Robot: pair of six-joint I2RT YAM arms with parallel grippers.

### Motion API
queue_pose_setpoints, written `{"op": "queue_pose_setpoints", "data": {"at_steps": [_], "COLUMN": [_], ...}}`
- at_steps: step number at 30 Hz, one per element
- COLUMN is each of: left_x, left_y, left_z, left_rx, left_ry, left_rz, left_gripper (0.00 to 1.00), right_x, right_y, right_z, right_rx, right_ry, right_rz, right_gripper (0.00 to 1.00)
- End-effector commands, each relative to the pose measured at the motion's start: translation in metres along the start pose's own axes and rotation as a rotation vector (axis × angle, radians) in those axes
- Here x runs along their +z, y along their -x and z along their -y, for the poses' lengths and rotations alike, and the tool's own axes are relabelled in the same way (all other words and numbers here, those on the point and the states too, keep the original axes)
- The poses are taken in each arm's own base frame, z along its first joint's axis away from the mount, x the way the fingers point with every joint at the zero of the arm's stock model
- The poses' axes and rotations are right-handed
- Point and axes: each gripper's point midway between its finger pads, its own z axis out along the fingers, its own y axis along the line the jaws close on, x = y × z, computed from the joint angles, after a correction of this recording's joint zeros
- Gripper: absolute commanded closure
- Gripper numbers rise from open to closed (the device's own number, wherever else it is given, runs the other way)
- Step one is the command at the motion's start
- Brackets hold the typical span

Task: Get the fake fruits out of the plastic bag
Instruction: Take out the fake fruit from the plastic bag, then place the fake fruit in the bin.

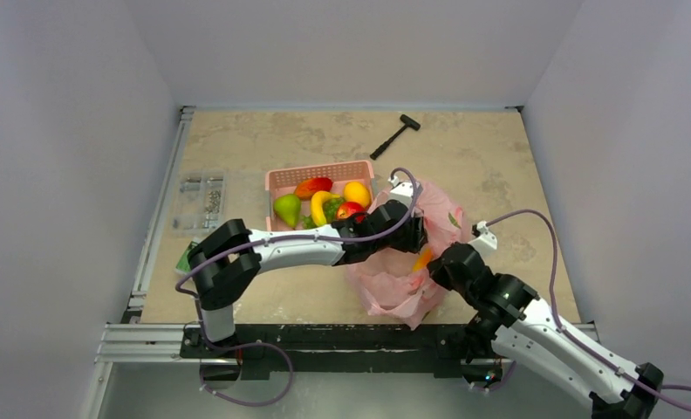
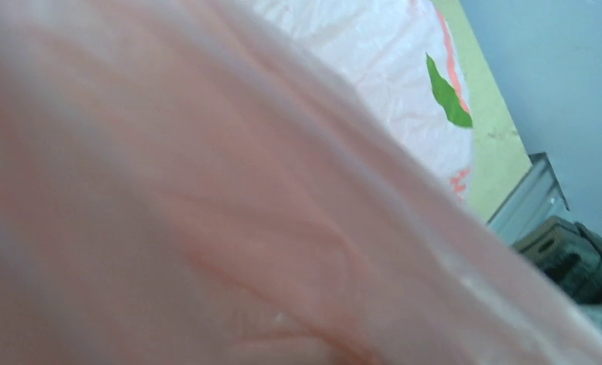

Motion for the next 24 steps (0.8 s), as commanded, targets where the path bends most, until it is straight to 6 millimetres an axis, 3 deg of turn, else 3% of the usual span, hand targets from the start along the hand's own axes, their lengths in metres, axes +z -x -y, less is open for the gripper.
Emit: {"op": "queue_pose_setpoints", "data": {"at_steps": [1, 7, 12, 15, 24], "left_x": [-0.028, -0.047, -0.067, -0.082, -0.136], "left_y": [0.035, 0.033, 0.03, 0.029, 0.033], "left_z": [0.046, 0.049, 0.039, 0.036, 0.016], "left_rx": [0.029, 0.04, 0.062, 0.067, 0.129], "left_ry": [-0.171, -0.2, -0.18, -0.189, -0.176], "left_rz": [0.011, -0.018, -0.057, -0.059, -0.057], "left_gripper": [0.82, 0.82, 0.82, 0.82, 0.83], "right_x": [-0.008, -0.017, -0.025, -0.031, -0.026], "right_y": [0.046, 0.074, 0.091, 0.096, 0.084], "right_z": [-0.008, 0.007, 0.016, 0.03, 0.034], "right_rx": [0.09, 0.092, 0.102, 0.116, 0.093], "right_ry": [-0.048, -0.185, -0.244, -0.319, -0.34], "right_rz": [0.183, 0.307, 0.394, 0.428, 0.374], "right_gripper": [1.0, 1.0, 1.0, 1.0, 1.0]}}
